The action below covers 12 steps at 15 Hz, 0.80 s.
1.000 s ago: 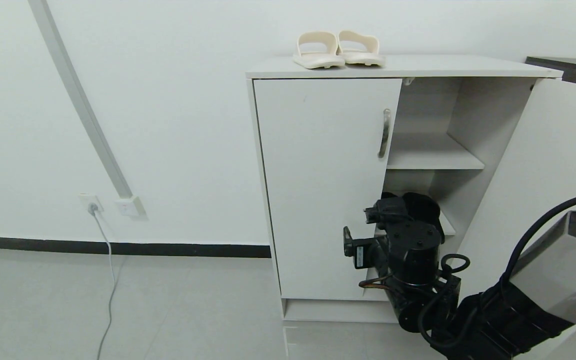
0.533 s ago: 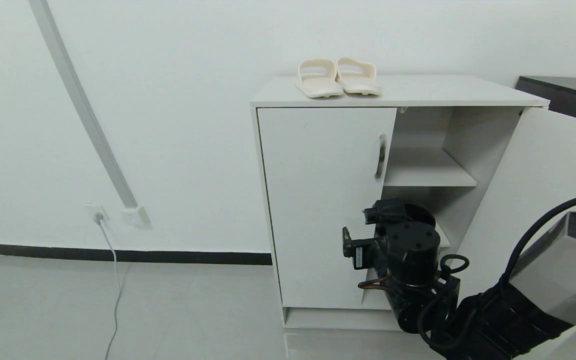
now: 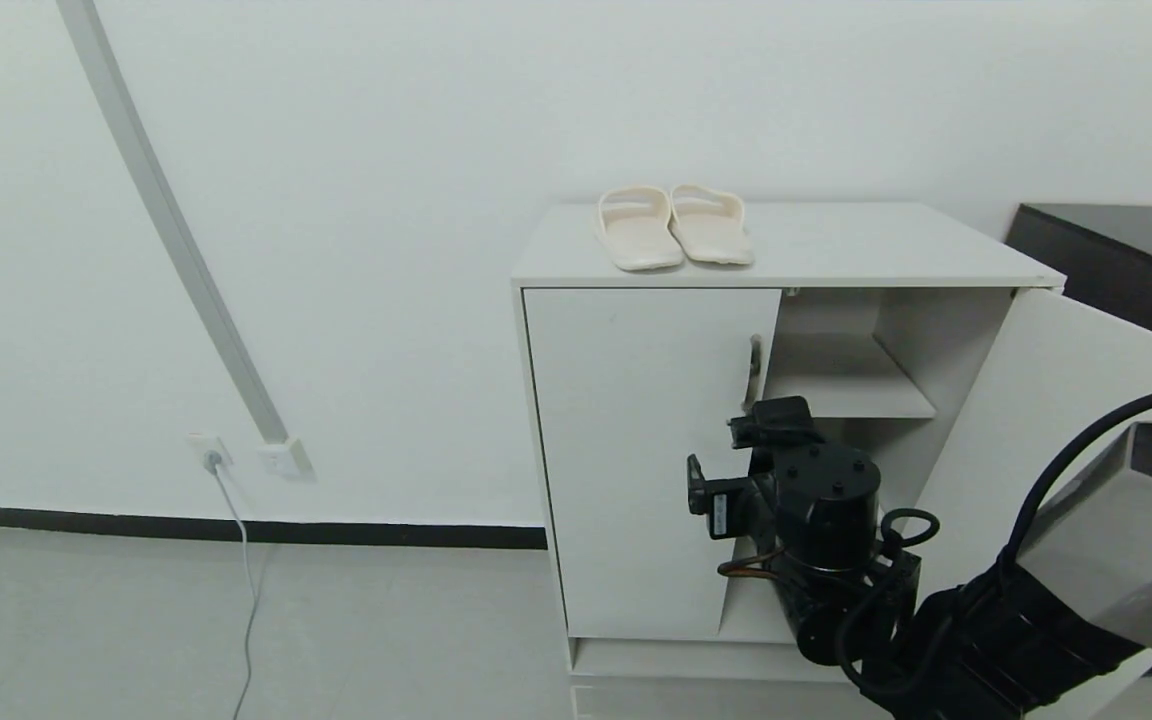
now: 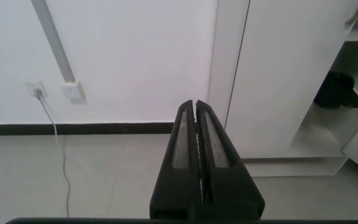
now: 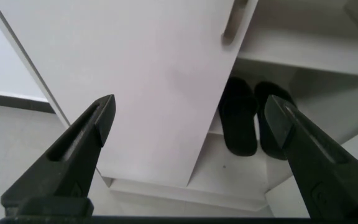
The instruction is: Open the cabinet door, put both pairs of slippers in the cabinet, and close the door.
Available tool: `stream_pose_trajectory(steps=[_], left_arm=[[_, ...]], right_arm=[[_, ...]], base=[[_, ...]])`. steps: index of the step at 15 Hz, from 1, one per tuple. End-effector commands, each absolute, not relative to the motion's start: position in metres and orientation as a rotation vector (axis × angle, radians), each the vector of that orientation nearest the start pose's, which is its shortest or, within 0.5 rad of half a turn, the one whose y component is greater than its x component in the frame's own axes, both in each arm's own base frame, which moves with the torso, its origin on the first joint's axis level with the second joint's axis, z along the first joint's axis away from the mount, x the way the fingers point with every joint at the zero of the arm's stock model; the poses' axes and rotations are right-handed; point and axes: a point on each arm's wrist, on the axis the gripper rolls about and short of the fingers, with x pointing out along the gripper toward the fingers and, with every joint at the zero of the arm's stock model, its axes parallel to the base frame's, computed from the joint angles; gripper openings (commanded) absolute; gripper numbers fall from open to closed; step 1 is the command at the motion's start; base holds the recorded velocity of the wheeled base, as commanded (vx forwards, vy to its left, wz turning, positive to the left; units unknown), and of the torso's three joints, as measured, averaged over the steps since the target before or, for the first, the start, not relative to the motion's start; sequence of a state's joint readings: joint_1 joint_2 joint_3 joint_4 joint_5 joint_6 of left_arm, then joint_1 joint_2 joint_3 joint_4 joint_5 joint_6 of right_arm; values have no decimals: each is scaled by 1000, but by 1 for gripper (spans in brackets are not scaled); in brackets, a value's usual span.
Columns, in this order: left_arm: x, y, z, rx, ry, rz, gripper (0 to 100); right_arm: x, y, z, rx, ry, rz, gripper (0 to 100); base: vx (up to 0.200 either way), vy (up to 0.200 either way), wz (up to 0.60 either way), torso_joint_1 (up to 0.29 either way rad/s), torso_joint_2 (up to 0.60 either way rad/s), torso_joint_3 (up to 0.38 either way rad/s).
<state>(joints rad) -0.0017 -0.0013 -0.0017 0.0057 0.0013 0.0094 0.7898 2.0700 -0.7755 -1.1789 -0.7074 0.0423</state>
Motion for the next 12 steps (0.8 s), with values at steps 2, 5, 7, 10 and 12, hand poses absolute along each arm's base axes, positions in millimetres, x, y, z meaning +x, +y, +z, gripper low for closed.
stream_pose_trajectory(steps=[2,5,7,10,12], left_arm=[[-23,0,75,9,5,0,0],[-23,0,75,9,5,0,0],[-23,0,75,9,5,0,0],[-23,0,75,9,5,0,0],[-23,0,75,9,5,0,0]], right_arm=[[264,246,104,-39,88,81,100],[264,246,103,-40,89,82,100],[264,246,103,-40,89,82,100],[263,246,103,-40,91,82,100],[263,246,103,-40,91,82,100]], base=[[0,0,0,161,-488,-322],[0,0,0,175,-496,-310],[0,0,0,198,-518,-317],[0,0,0,214,-526,-313],[0,0,0,229,-557,-320]])
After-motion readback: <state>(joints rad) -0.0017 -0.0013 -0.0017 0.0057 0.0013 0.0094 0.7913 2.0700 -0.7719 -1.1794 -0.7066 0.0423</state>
